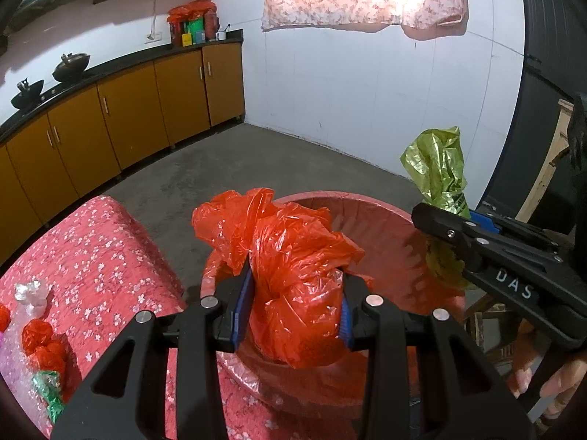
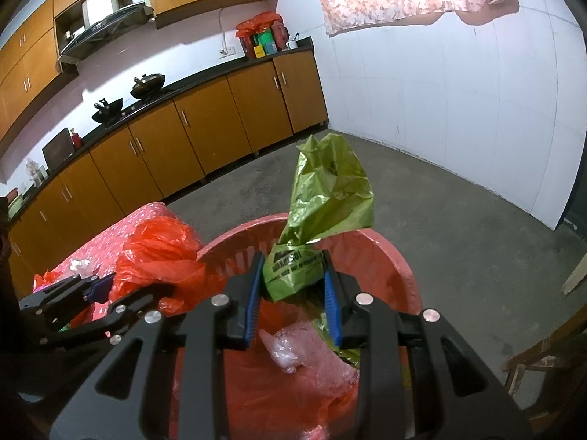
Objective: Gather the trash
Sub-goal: 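Carry the green bag and orange bag in both grippers over the basket, then open both grippers to release the green and orange bags into the basket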
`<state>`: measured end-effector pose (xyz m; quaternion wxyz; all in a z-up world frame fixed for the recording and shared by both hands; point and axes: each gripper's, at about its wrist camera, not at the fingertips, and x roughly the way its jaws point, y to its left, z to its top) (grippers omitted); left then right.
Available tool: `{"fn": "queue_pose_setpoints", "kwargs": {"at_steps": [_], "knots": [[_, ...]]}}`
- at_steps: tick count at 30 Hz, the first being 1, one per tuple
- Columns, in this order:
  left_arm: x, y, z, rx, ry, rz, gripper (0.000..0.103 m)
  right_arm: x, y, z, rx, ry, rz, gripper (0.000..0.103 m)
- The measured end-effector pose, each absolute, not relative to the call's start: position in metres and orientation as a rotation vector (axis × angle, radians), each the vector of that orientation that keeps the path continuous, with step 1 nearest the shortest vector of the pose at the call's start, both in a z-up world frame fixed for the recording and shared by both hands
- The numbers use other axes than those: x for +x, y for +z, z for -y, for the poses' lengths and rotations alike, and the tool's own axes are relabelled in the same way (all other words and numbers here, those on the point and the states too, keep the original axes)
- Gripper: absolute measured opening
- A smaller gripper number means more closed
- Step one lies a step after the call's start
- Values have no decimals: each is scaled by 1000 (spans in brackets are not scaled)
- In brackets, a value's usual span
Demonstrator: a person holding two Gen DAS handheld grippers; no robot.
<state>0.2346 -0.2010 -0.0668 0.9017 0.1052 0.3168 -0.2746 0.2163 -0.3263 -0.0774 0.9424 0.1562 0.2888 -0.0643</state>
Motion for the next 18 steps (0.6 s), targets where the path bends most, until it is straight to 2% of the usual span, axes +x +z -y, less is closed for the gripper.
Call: {"fn": "queue_pose_setpoints", "kwargs": {"at_steps": [7, 13, 18], "knots": [[239, -67, 206, 214, -562, -650, 39, 215, -82, 338, 369, -102, -583, 33], [241, -71, 207, 211, -555, -660, 46, 211, -82, 346, 424, -86, -570, 48], [242, -70, 209, 202, -555, -664, 52, 205, -80, 353, 439, -107, -563, 48]]}}
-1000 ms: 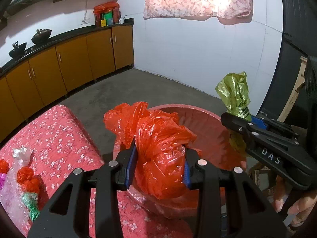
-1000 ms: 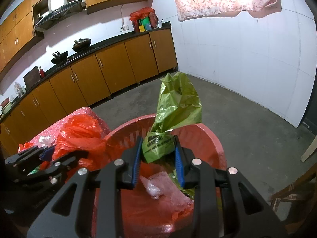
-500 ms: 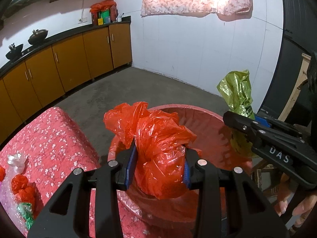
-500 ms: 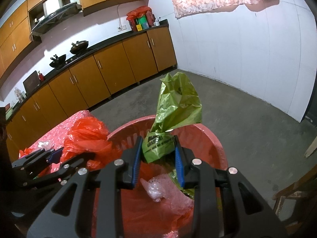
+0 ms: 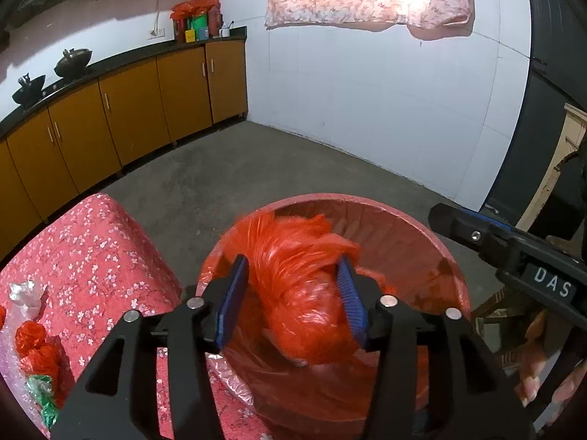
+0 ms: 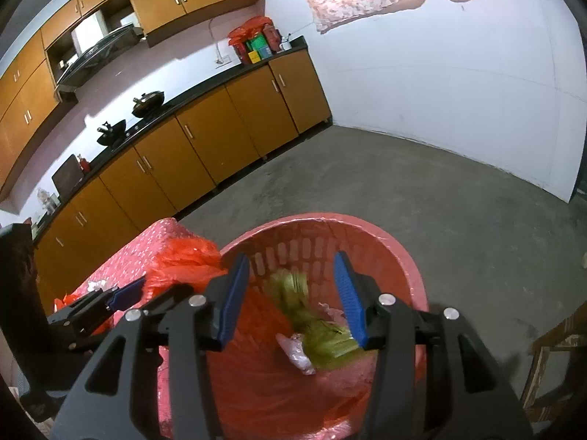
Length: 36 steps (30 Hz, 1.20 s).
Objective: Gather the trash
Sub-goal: 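Open both grippers to release the green and orange bags into the basket, then move both grippers back to the table and grasp the green bag with the right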
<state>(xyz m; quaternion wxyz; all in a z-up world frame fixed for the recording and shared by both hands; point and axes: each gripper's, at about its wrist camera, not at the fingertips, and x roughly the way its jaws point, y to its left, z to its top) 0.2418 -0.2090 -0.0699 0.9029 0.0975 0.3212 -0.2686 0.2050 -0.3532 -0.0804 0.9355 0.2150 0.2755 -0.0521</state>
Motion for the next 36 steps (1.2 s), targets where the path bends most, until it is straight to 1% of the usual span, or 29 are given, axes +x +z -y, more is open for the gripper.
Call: {"fn": "queue_pose_setpoints", "kwargs": {"at_steps": [4, 10, 15, 16, 18, 21, 23, 25, 27, 30, 32, 36], "knots": [[242, -68, 209, 201, -555, -659, 56, 197, -78, 359, 440, -129, -554, 48], [237, -64, 207, 202, -543, -653, 57, 189, -75, 356, 426, -141, -554, 48], [229, -47, 183, 169, -497, -633, 57, 182, -66, 345, 393, -129, -547, 48], [226, -43, 176, 163, -483, -627, 59, 180, -64, 340, 384, -123, -545, 48], [220, -33, 156, 146, -443, -609, 62, 176, -60, 332, 368, -108, -540, 48], [207, -19, 119, 119, -381, -584, 62, 173, -52, 309, 339, -65, -538, 48], [199, -12, 95, 107, -339, -569, 65, 173, -50, 293, 326, -34, -542, 48], [185, -5, 61, 89, -276, -549, 70, 173, -48, 267, 300, 13, -551, 48], [171, -1, 26, 77, -205, -530, 71, 174, -48, 241, 274, 62, -564, 48], [152, -2, -24, 73, -93, -511, 76, 175, -50, 197, 223, 138, -587, 48], [138, -8, -59, 83, -6, -504, 79, 177, -52, 171, 190, 182, -600, 52], [123, -27, -113, 86, 128, -525, 83, 178, -65, 114, 101, 260, -627, 57]]}}
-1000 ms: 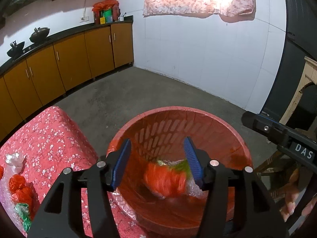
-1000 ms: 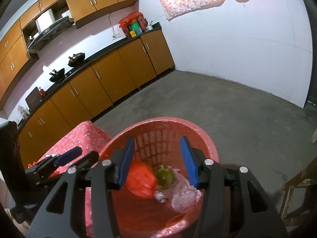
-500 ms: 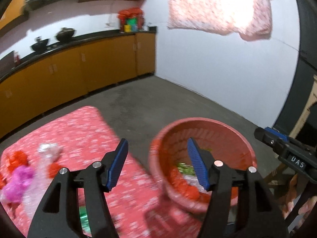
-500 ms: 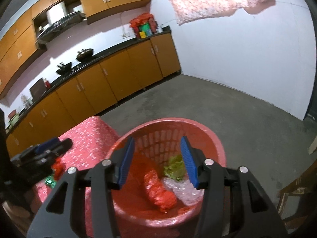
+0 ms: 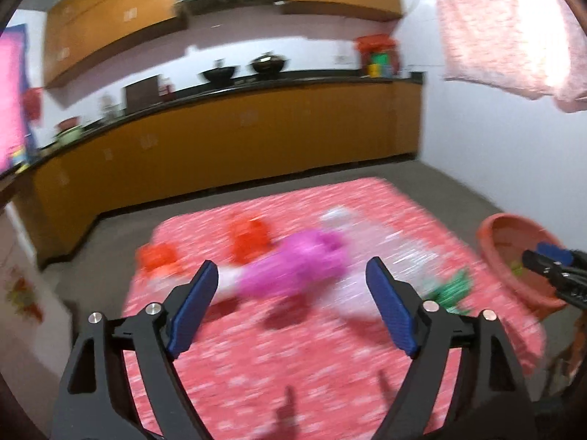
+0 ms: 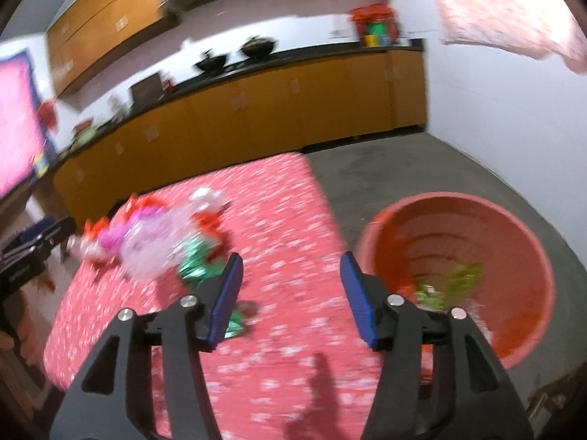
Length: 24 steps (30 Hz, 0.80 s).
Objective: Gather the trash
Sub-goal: 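Move both grippers back to the table and grasp the green bag with the right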
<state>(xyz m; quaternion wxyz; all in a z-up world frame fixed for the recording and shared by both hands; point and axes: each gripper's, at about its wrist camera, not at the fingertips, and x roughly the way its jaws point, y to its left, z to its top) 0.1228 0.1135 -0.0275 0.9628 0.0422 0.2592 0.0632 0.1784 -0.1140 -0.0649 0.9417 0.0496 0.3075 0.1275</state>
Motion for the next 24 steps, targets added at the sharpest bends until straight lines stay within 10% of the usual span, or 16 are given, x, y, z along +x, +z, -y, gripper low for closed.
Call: {"fn": "queue_pose_setpoints", "kwargs": {"at_steps": [16, 24], "knots": [[102, -66, -210, -35, 297, -603, 91, 220, -105, 23, -112, 295, -735, 74], [105, -73, -207, -46, 275, -619, 91, 223, -117, 18, -117, 353, -802, 28]]}}
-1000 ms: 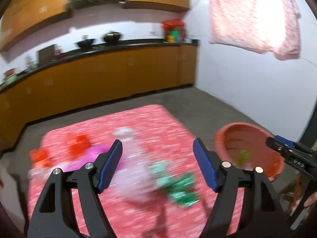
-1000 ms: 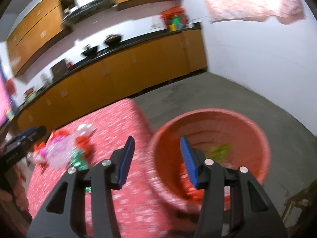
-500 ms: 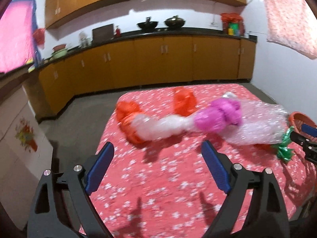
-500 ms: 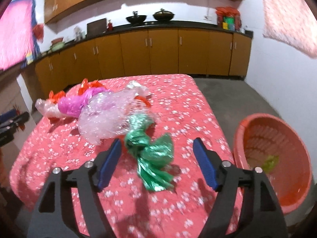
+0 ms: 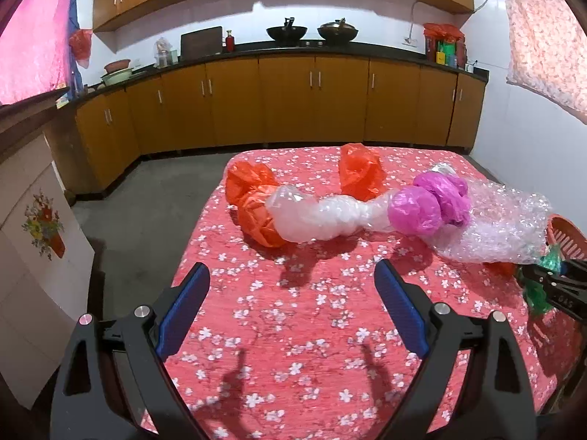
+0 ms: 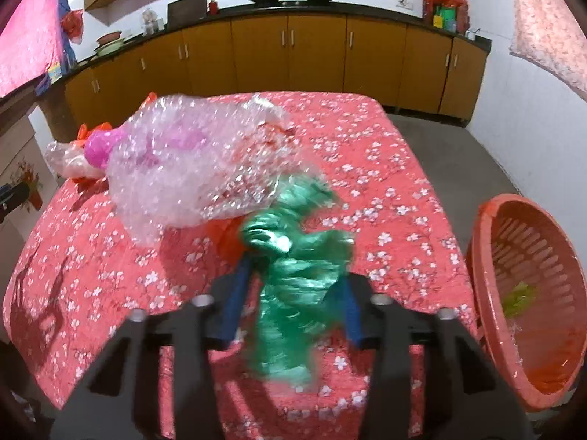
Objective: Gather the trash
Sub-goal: 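Move both grippers back to the table and grasp the green bag with the right, then grasp the pink plastic bag with the left gripper while the right holds the green bag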
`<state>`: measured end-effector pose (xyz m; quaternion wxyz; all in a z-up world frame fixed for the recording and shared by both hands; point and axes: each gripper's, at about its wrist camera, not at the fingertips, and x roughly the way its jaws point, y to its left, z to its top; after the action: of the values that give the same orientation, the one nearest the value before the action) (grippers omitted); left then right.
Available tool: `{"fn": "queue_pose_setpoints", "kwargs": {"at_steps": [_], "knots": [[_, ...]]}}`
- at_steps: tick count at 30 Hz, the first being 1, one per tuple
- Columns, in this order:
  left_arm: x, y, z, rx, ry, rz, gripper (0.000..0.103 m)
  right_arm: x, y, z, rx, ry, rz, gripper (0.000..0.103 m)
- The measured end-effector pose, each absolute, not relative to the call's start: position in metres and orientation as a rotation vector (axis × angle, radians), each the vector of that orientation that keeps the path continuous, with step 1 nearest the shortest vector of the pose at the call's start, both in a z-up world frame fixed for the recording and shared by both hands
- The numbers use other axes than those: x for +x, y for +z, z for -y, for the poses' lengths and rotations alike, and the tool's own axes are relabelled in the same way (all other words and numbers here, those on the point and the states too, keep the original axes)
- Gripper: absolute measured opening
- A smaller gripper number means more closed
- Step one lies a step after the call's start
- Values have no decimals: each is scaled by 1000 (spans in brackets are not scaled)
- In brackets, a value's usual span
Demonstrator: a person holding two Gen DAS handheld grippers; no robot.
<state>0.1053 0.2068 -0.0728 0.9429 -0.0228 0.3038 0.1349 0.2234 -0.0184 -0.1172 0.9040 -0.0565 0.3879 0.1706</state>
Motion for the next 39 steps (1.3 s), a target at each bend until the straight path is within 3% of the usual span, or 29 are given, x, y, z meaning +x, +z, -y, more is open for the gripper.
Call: {"fn": "queue_pose_setpoints", "kwargs": {"at_steps": [11, 17, 31, 39], "knots": [[124, -62, -173, -48, 176, -593, 91, 208, -111, 52, -73, 300, -780, 24], [155, -53, -144, -2, 127, -570, 96, 205, -110, 81, -35, 240, -785, 24], [248, -84, -114, -15, 78, -734, 95, 213, -101, 111, 34, 214, -793, 24], [252, -95, -108, -29, 51, -784, 59, 213, -102, 115, 60, 207, -798, 24]]}}
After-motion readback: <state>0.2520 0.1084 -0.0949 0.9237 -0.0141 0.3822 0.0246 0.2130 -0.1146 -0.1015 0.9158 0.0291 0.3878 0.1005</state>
